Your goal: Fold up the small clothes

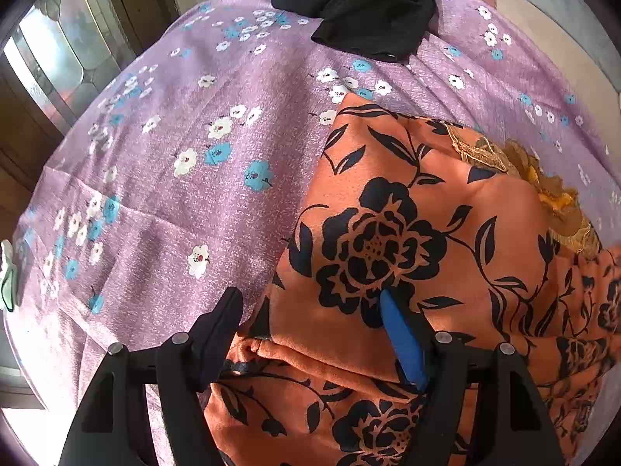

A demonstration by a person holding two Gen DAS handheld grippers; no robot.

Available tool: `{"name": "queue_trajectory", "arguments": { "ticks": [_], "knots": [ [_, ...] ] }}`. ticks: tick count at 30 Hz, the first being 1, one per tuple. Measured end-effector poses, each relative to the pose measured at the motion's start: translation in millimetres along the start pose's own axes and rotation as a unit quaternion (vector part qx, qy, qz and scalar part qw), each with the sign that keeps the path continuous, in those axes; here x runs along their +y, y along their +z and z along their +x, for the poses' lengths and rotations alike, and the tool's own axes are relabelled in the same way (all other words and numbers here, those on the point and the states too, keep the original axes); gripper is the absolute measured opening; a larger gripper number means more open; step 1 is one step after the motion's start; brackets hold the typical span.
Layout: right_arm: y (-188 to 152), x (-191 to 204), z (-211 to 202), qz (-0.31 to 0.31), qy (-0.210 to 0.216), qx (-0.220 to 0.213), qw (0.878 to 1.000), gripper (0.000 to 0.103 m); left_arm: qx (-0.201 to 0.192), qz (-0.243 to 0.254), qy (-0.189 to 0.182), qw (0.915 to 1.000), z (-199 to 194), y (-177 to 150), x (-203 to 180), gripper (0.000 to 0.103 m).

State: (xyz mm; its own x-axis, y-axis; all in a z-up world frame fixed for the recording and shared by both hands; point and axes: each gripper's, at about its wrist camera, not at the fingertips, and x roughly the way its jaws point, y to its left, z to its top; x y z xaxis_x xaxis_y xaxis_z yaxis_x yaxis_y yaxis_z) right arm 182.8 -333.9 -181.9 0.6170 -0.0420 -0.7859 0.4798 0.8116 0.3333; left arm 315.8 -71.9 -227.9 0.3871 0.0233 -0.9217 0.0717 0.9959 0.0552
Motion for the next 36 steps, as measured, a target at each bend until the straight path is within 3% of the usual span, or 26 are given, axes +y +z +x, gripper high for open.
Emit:
{"name": "queue_trajectory", "arguments": {
  "ticks": [3, 6, 7, 9, 11, 13, 15, 17, 21, 24, 28, 33, 36],
  "knots": [
    [-31.5, -48.2, -1.3, 0.045, 0.011, 0.049, 0.998, 0.009, -0.007, 0.01, 0.012, 0.9999, -2.6, -3.6, -5.5, 0.074],
    [-60.6, -77.3, 8.2, 0.089, 0.017, 0.132, 0.987, 0.014, -0.023, 0.024, 0.033, 0.9989, -11.6, -7.2, -11.1, 0.074],
    [-62.7, -81.5, 7.8, 0.1, 0.012, 0.14, 0.985, 0.014, -0.034, 0.029, 0.042, 0.9981, -16.5, -8.3, -12.7, 0.074],
    [-59.2, -93.9, -3.4, 0.137, 0.02, 0.12, 0.983, 0.015, -0.068, 0.037, 0.064, 0.995, -29.1, -10.2, -16.4, 0.074],
    [-50.3, -98.4, -16.7, 0.142, -0.004, 0.081, 0.986, 0.02, -0.103, 0.046, 0.071, 0.9912, -42.4, -11.9, -20.9, 0.074],
    [-43.2, -96.6, -26.2, 0.129, -0.019, 0.033, 0.991, 0.021, -0.126, 0.063, 0.059, 0.9882, -53.2, -14.5, -30.0, 0.074],
    [-37.0, -93.4, -23.3, 0.123, -0.004, 0.015, 0.992, 0.021, -0.127, 0.085, 0.041, 0.9874, -54.8, -19.1, -42.3, 0.074],
    [-28.7, -84.0, -10.3, 0.116, 0.024, 0.019, 0.993, 0.021, -0.113, 0.11, 0.031, 0.987, -49.3, -25.1, -55.0, 0.074],
    [-26.1, -67.3, 17.1, 0.08, 0.022, 0.038, 0.996, 0.021, -0.064, 0.153, 0.04, 0.9853, -24.6, -35.9, -81.8, 0.074],
    [-29.9, -59.0, 56.8, 0.057, -0.002, 0.084, 0.995, 0.021, -0.08, 0.161, 0.058, 0.982, -23.2, -39.7, -90.2, 0.075],
    [-21.1, -53.2, 55.2, 0.057, -0.001, 0.071, 0.996, 0.023, -0.084, 0.161, 0.055, 0.9818, -27.2, -41.8, -95.7, 0.075],
    [-16.7, -29.5, 36.4, 0.019, 0.044, 0.022, 0.999, 0.022, -0.088, 0.157, 0.054, 0.9822, -29.0, -41.8, -97.1, 0.075],
    [-19.2, -22.7, 48.8, 0.02, 0.059, 0.036, 0.997, 0.022, -0.095, 0.16, 0.054, 0.9812, -26.9, -43.3, -91.9, 0.075]
  ]
}}
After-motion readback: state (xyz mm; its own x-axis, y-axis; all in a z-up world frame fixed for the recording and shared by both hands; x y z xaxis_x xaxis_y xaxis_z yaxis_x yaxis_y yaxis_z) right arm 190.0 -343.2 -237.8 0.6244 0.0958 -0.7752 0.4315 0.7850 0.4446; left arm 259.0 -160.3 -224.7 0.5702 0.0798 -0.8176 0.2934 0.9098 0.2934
